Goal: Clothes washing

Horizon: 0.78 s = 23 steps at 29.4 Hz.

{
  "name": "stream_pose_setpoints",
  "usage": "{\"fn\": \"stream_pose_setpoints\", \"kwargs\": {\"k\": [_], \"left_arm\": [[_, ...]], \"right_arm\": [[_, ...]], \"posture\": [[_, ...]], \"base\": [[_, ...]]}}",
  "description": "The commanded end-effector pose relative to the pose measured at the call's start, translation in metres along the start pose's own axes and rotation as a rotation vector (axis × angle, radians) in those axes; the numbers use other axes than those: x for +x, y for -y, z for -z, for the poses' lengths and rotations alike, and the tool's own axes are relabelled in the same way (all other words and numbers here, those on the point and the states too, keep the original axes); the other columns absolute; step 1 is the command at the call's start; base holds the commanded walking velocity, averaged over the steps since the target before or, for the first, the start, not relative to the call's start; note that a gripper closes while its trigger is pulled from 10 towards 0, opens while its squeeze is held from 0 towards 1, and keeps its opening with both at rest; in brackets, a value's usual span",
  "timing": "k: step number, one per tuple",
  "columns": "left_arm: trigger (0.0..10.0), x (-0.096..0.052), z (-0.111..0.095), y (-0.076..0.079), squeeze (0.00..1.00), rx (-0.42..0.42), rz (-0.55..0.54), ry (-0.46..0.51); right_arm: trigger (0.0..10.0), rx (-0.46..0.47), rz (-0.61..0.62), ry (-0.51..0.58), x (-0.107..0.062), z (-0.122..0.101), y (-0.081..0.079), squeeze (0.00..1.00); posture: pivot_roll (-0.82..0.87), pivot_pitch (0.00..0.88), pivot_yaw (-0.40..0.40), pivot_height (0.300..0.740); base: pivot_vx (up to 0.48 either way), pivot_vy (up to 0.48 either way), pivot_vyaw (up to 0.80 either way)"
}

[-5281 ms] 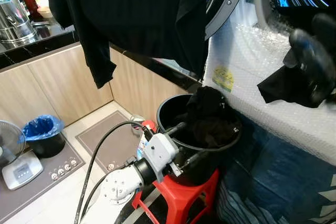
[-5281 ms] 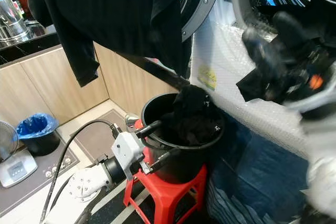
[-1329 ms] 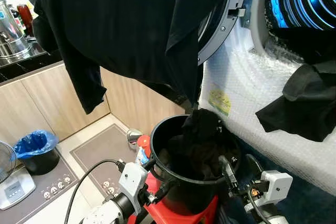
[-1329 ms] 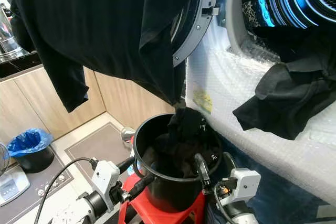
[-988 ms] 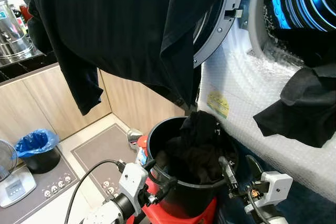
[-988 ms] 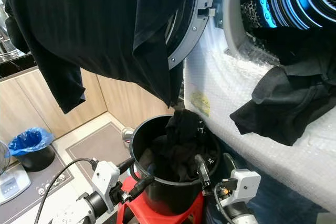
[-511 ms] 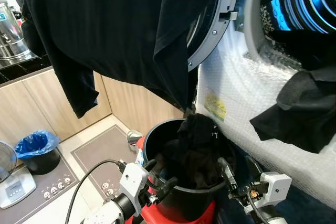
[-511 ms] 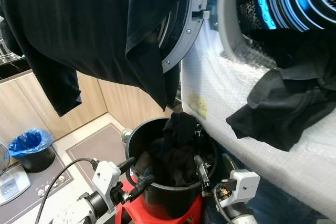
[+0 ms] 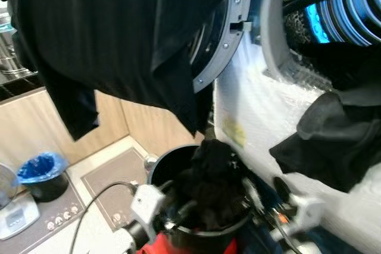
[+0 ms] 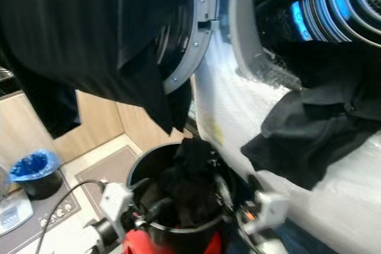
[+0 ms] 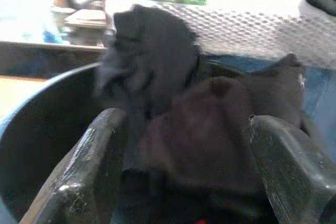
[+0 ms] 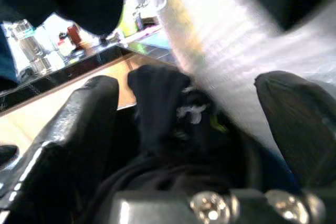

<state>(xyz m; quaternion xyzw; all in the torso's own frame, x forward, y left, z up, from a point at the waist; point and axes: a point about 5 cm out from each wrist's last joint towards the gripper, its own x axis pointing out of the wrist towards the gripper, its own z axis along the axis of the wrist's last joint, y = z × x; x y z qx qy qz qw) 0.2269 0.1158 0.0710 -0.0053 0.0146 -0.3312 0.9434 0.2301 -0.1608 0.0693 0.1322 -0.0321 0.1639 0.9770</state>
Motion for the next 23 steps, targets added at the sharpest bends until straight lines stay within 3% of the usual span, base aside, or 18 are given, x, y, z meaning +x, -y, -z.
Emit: {"fn": "stream_pose_setpoints", "kwargs": {"k": [1, 9, 16, 23], "left_arm": [[10.0, 0.007, -0.008, 0.009, 0.0, 0.054, 0.035, 0.038], [10.0, 0.002, -0.006, 0.016, 0.0, 0.145, 0.076, 0.042], [10.0, -0.002, -0.01, 0.016, 0.0, 0.215, 0.094, 0.071], [10.0, -0.007, -0.011, 0.017, 0.0, 0.222, 0.152, 0.058]], "right_arm": [[10.0, -0.004, 0.039, -0.024, -0.012, 0.003, 0.01, 0.0], [10.0, 0.023, -0.089, -0.059, -0.018, 0.002, 0.005, 0.0], [10.0, 0.004, -0.317, -0.163, -0.031, 0.0, 0.0, 0.0], [10.0, 0.011, -0.443, -0.2, -0.035, -0.013, 0.003, 0.0]], "posture": [[-0.1, 0.056, 0.036, 0.74], [-0.11, 0.062, 0.04, 0.74], [-0.11, 0.069, 0.04, 0.74], [-0.11, 0.072, 0.038, 0.74]], "base": [[0.0, 0.0, 0.0], [0.0, 0.0, 0.0], [0.0, 0.0, 0.0], [0.0, 0.0, 0.0]]}}
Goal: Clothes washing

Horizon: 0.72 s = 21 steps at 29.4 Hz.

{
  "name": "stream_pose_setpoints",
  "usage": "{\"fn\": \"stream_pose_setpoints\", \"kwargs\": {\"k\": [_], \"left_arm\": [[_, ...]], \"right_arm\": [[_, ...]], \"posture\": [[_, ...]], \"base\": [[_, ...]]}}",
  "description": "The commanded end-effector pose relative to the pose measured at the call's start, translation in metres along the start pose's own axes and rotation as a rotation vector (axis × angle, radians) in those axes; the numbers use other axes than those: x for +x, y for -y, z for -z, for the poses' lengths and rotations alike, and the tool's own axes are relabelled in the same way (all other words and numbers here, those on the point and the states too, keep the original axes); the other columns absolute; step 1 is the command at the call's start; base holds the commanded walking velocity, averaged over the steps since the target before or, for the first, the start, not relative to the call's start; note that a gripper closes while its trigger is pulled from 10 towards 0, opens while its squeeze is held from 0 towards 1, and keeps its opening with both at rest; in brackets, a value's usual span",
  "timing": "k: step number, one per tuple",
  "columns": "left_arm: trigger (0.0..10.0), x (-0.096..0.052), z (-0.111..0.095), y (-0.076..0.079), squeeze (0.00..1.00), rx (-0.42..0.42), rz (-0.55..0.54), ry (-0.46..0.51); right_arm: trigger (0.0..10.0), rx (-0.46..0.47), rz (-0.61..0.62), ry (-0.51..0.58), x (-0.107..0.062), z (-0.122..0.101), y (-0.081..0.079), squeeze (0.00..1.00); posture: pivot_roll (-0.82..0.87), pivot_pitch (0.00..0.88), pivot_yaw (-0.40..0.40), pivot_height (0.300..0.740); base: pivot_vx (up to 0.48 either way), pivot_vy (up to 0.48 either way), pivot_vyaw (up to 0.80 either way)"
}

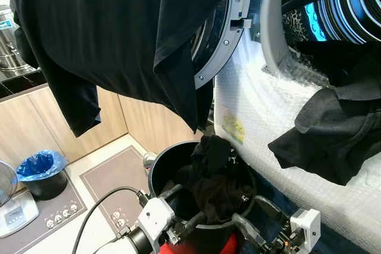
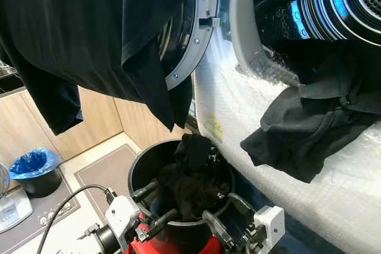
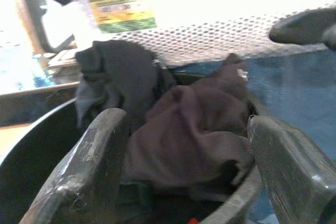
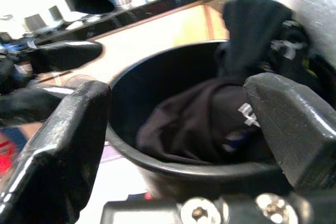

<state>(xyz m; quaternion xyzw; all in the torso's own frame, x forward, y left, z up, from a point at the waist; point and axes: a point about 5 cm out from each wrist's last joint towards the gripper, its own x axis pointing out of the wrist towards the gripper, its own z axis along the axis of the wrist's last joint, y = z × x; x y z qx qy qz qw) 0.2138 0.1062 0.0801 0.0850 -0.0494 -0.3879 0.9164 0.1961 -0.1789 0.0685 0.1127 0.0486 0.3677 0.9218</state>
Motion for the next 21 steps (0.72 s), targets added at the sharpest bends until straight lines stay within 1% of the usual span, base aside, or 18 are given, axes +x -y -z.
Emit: {"fn": "stream_pose_setpoints", "kwargs": {"k": [1, 3, 5, 6, 9, 11, 12, 15, 17, 19, 21], "left_arm": [[10.0, -0.003, -0.003, 0.002, 0.0, 0.004, 0.037, -0.001], [10.0, -0.004, -0.007, 0.003, 0.0, 0.003, 0.076, 0.006], [10.0, -0.005, -0.008, 0.003, 0.0, 0.024, 0.086, 0.011], [10.0, -0.005, -0.01, 0.003, 0.0, 0.042, 0.093, 0.012], [10.0, -0.006, -0.013, 0.002, 0.0, 0.041, 0.109, 0.013], [10.0, -0.006, -0.013, 0.001, 0.0, 0.05, 0.108, 0.012], [10.0, -0.006, -0.014, 0.0, 0.0, 0.055, 0.108, 0.013], [10.0, -0.007, -0.014, 0.0, 0.0, 0.047, 0.116, 0.011], [10.0, -0.008, -0.015, 0.001, 0.0, 0.046, 0.127, 0.009], [10.0, -0.009, -0.016, 0.001, 0.0, 0.045, 0.132, 0.007], [10.0, -0.009, -0.016, 0.001, 0.0, 0.045, 0.133, 0.007]], "right_arm": [[10.0, -0.016, -0.051, 0.012, 0.001, -0.011, -0.001, 0.0], [10.0, -0.049, -0.056, 0.026, 0.001, -0.023, 0.005, 0.0], [10.0, -0.049, -0.055, 0.038, 0.001, -0.029, 0.008, 0.0], [10.0, -0.06, -0.064, 0.051, 0.001, -0.035, 0.011, 0.0], [10.0, -0.075, -0.123, 0.06, -0.002, -0.052, 0.013, 0.0], [10.0, -0.082, -0.134, 0.059, -0.003, -0.056, 0.014, 0.0], [10.0, -0.106, -0.155, 0.061, -0.006, -0.067, 0.017, 0.0], [10.0, -0.127, -0.164, 0.07, -0.009, -0.079, 0.023, 0.0], [10.0, -0.142, -0.147, 0.099, -0.012, -0.092, 0.03, 0.0], [10.0, -0.142, -0.143, 0.107, -0.012, -0.096, 0.032, 0.0], [10.0, -0.139, -0.144, 0.106, -0.013, -0.097, 0.032, 0.0]], "posture": [[-0.11, 0.072, 0.038, 0.74], [-0.1, 0.074, 0.038, 0.74], [-0.1, 0.074, 0.039, 0.74], [-0.1, 0.075, 0.04, 0.74], [-0.09, 0.076, 0.046, 0.74], [-0.09, 0.076, 0.048, 0.74], [-0.09, 0.077, 0.049, 0.74], [-0.09, 0.079, 0.055, 0.74], [-0.09, 0.079, 0.055, 0.74], [-0.09, 0.079, 0.055, 0.74], [-0.09, 0.079, 0.055, 0.74]], "base": [[0.0, 0.0, 0.0], [0.0, 0.0, 0.0], [0.0, 0.0, 0.0], [0.0, 0.0, 0.0], [0.0, 0.0, 0.0], [0.0, 0.0, 0.0], [0.0, 0.0, 0.0], [0.0, 0.0, 0.0], [0.0, 0.0, 0.0], [0.0, 0.0, 0.0], [0.0, 0.0, 0.0]]}}
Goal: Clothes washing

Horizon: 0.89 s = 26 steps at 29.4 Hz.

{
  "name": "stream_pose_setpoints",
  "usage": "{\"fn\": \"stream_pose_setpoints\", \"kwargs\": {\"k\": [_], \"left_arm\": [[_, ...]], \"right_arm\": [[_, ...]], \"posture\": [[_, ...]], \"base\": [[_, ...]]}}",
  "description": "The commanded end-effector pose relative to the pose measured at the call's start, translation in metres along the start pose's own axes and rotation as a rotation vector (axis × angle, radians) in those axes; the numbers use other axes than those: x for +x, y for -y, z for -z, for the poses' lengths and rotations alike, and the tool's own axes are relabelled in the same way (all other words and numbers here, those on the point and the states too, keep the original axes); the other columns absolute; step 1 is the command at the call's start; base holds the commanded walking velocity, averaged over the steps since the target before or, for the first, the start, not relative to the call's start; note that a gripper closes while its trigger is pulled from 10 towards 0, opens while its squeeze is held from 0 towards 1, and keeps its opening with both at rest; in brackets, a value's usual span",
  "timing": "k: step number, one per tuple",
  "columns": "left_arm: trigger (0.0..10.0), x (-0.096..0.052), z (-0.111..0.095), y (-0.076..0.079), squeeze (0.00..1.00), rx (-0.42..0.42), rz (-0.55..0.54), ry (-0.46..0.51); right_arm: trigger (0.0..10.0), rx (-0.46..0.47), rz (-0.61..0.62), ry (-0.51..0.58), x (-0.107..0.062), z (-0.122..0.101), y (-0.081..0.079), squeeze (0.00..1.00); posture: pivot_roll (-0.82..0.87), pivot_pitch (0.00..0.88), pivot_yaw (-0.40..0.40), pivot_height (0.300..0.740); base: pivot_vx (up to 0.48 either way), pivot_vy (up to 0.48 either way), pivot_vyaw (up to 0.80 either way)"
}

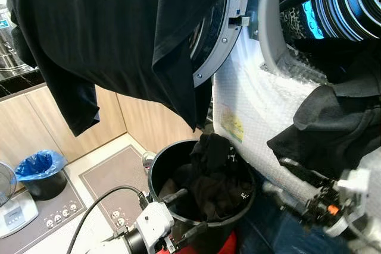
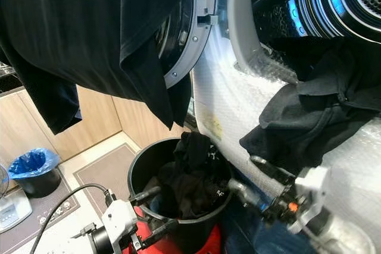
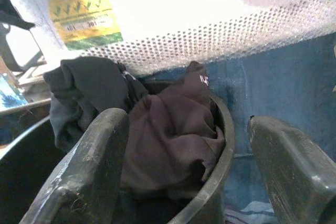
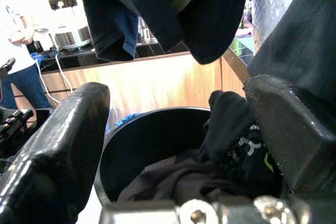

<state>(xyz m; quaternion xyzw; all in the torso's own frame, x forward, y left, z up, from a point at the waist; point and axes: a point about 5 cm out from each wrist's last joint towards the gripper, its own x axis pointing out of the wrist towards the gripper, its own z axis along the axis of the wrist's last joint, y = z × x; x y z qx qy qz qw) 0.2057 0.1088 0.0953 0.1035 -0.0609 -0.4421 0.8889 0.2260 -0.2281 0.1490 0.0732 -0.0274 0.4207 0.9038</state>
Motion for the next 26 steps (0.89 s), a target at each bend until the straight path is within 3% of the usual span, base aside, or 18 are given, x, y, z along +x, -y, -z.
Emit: {"fn": "stream_pose_setpoints", "kwargs": {"k": [1, 7, 26], "left_arm": [[10.0, -0.001, 0.0, 0.0, 0.0, 0.002, 0.012, -0.011], [10.0, -0.002, -0.001, 0.001, 0.0, -0.001, 0.024, -0.012], [10.0, -0.002, -0.001, 0.001, 0.0, -0.003, 0.025, -0.014]], "right_arm": [[10.0, -0.008, -0.02, 0.009, 0.001, -0.005, -0.002, 0.0], [10.0, -0.032, -0.012, 0.013, -0.002, -0.015, 0.005, 0.0], [10.0, -0.026, -0.013, 0.011, -0.002, -0.016, 0.005, 0.0]], "posture": [[-0.09, 0.079, 0.055, 0.74], [-0.09, 0.079, 0.055, 0.74], [-0.09, 0.079, 0.055, 0.74]], "base": [[0.0, 0.0, 0.0], [0.0, 0.0, 0.0], [0.0, 0.0, 0.0]]}}
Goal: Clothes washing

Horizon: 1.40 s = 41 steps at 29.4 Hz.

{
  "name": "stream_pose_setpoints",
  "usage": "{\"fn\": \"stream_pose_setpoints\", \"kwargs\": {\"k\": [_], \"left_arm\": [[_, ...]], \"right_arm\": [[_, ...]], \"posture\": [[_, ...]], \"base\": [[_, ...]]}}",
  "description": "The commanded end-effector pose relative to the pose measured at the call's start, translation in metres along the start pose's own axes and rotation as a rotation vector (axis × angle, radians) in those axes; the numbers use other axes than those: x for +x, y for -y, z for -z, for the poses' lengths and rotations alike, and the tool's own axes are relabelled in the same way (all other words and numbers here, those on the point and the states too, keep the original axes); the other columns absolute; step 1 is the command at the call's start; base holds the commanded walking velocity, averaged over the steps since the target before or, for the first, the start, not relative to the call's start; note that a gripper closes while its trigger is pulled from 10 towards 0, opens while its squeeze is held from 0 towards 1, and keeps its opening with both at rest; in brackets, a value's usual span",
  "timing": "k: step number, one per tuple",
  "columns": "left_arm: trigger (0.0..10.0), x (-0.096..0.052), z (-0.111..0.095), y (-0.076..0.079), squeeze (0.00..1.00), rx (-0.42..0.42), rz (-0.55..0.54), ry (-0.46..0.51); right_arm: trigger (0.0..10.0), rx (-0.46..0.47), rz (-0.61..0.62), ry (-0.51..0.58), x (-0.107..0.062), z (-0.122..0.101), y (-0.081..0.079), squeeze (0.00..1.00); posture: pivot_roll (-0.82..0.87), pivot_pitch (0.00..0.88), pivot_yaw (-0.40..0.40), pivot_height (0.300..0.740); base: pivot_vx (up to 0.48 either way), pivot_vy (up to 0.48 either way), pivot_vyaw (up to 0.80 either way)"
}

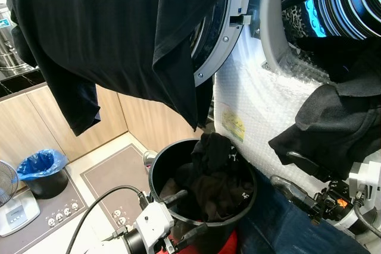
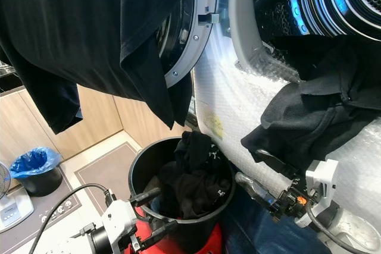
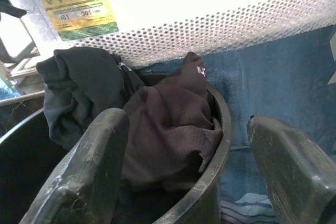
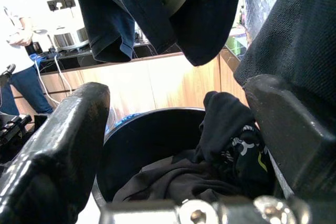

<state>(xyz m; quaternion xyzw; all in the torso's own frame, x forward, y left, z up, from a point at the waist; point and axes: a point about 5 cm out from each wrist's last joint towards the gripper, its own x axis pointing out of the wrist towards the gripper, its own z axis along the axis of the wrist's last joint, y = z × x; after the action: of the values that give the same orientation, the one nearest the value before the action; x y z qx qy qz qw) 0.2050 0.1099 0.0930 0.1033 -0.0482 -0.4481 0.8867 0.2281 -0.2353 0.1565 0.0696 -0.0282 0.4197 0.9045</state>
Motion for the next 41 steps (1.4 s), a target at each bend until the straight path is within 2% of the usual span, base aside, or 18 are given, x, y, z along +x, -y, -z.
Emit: {"fn": "stream_pose_setpoints", "kwargs": {"k": [1, 25, 26, 28, 29, 30, 31, 41], "left_arm": [[10.0, 0.0, -0.004, 0.0, 0.0, 0.009, 0.01, 0.006], [10.0, 0.0, -0.004, 0.0, 0.0, 0.008, 0.01, 0.006], [10.0, -0.001, -0.004, 0.0, 0.0, 0.008, 0.017, 0.004], [10.0, -0.001, -0.004, 0.0, 0.0, 0.008, 0.02, 0.003], [10.0, 0.001, -0.001, 0.001, 0.0, -0.002, 0.048, -0.005], [10.0, 0.002, -0.001, 0.001, 0.0, -0.005, 0.056, -0.007], [10.0, 0.002, 0.0, 0.001, 0.0, -0.006, 0.06, -0.007], [10.0, 0.003, -0.001, 0.001, 0.0, -0.011, 0.067, -0.004]], "right_arm": [[10.0, -0.019, -0.015, 0.013, 0.001, -0.007, 0.0, 0.0], [10.0, -0.018, -0.015, 0.013, 0.001, -0.007, 0.0, 0.0], [10.0, -0.074, 0.02, 0.033, -0.002, -0.024, 0.012, 0.0], [10.0, -0.097, 0.036, 0.044, -0.003, -0.031, 0.017, 0.0], [10.0, -0.323, 0.03, 0.188, -0.024, -0.119, 0.026, 0.0], [10.0, -0.391, 0.019, 0.23, -0.031, -0.144, 0.023, 0.0], [10.0, -0.421, 0.007, 0.248, -0.035, -0.155, 0.02, 0.0], [10.0, -0.395, -0.077, 0.22, -0.042, -0.158, 0.011, 0.0]], "posture": [[-0.09, 0.079, 0.055, 0.74], [-0.09, 0.079, 0.055, 0.74], [-0.09, 0.08, 0.06, 0.74], [-0.09, 0.08, 0.06, 0.74], [-0.11, 0.064, 0.059, 0.74], [-0.11, 0.065, 0.059, 0.74], [-0.11, 0.065, 0.059, 0.74], [-0.11, 0.063, 0.061, 0.74]], "base": [[0.0, 0.0, 0.0], [0.0, 0.0, 0.0], [0.0, 0.0, 0.0], [0.0, 0.0, 0.0], [0.0, 0.0, 0.0], [0.0, 0.0, 0.0], [0.0, 0.0, 0.0], [0.0, 0.0, 0.0]]}}
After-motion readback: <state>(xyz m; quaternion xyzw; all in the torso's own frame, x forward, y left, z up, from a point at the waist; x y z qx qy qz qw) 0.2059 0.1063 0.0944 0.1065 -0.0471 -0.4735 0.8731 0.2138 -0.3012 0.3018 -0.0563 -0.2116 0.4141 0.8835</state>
